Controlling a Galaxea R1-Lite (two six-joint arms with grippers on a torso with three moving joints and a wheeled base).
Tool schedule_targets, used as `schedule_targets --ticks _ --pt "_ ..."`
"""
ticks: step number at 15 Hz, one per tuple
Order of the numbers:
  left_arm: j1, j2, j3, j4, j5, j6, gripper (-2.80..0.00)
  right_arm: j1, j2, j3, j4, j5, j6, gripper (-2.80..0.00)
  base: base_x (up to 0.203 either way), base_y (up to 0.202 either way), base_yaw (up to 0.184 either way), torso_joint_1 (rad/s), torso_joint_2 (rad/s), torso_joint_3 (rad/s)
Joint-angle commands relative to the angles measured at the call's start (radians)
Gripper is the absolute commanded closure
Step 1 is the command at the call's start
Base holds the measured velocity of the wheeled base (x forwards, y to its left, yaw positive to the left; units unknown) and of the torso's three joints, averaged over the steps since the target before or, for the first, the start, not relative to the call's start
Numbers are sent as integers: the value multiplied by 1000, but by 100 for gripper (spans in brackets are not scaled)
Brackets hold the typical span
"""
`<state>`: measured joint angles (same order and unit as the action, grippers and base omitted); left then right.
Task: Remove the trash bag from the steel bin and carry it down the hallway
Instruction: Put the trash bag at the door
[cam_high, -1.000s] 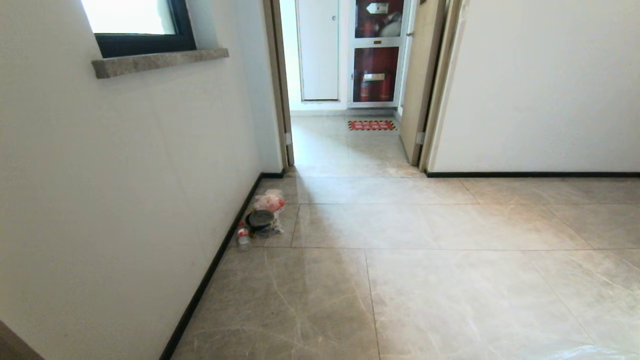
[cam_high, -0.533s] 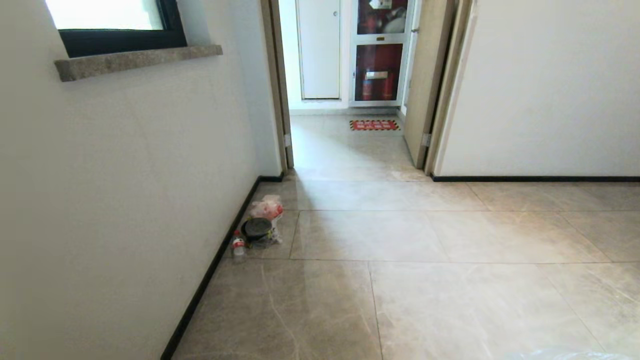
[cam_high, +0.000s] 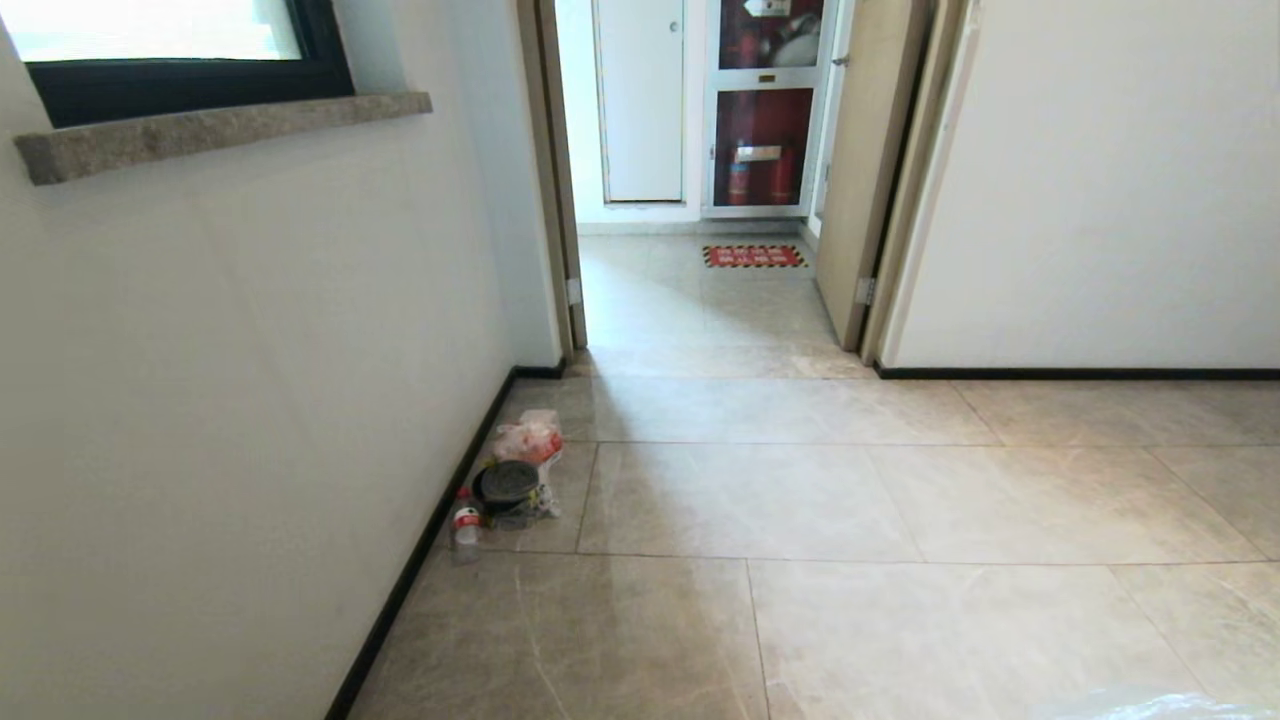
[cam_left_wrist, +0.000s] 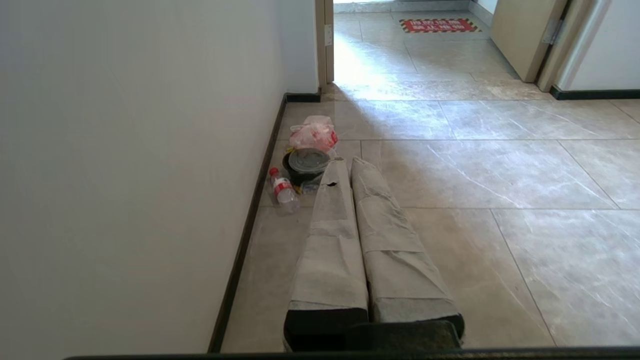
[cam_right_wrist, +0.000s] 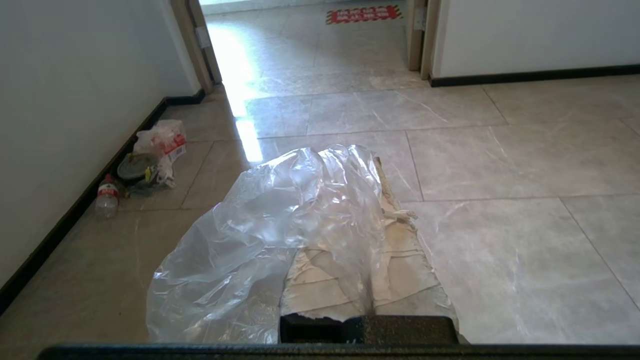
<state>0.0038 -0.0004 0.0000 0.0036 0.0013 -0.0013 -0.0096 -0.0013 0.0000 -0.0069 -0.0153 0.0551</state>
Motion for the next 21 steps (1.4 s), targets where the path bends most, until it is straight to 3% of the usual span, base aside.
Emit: schedule_targets --ticks 1,21 --pt "1 0 3 -1 -1 0 0 0 0 2 -1 -1 0 0 196 0 -5 4 7 0" --pt "1 0 2 -1 0 0 0 0 0 2 -2 0 -6 0 191 0 0 3 4 2"
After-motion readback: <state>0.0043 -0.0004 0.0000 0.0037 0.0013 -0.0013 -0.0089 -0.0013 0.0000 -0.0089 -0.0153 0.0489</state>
